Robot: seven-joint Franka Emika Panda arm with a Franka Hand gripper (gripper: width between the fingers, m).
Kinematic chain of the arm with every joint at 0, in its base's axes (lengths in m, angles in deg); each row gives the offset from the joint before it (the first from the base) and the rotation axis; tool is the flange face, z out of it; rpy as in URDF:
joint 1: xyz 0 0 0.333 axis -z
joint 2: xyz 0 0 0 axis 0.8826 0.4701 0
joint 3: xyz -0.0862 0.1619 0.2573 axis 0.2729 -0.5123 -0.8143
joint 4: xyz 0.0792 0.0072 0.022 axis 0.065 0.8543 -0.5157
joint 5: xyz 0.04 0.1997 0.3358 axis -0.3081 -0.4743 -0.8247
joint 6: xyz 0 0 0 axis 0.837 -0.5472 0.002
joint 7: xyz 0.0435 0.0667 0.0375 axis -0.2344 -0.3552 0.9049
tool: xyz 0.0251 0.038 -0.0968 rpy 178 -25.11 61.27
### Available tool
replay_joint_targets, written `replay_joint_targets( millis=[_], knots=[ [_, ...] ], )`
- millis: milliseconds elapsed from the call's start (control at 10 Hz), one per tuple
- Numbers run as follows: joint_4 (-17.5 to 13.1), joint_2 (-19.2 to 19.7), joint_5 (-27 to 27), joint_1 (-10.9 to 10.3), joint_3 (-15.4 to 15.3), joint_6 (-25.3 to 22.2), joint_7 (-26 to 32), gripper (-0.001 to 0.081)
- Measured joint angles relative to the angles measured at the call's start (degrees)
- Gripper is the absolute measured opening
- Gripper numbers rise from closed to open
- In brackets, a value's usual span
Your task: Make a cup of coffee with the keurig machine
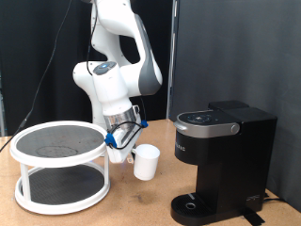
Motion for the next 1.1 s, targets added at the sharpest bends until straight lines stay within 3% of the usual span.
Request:
replay_joint_targets(
  millis=[400,800,1100],
  knots=[
    [-1.16,4.92,1.44,-0.1,-1.94,5.89,-1.13,0.0003],
    [-3.6,9.87,-7.68,-0.53,-5.75,11.09,2.5,0.0003],
    [-5.79,11.69,-11.68,-0.6,-8.33,11.58,4.46,0.0003]
  ],
)
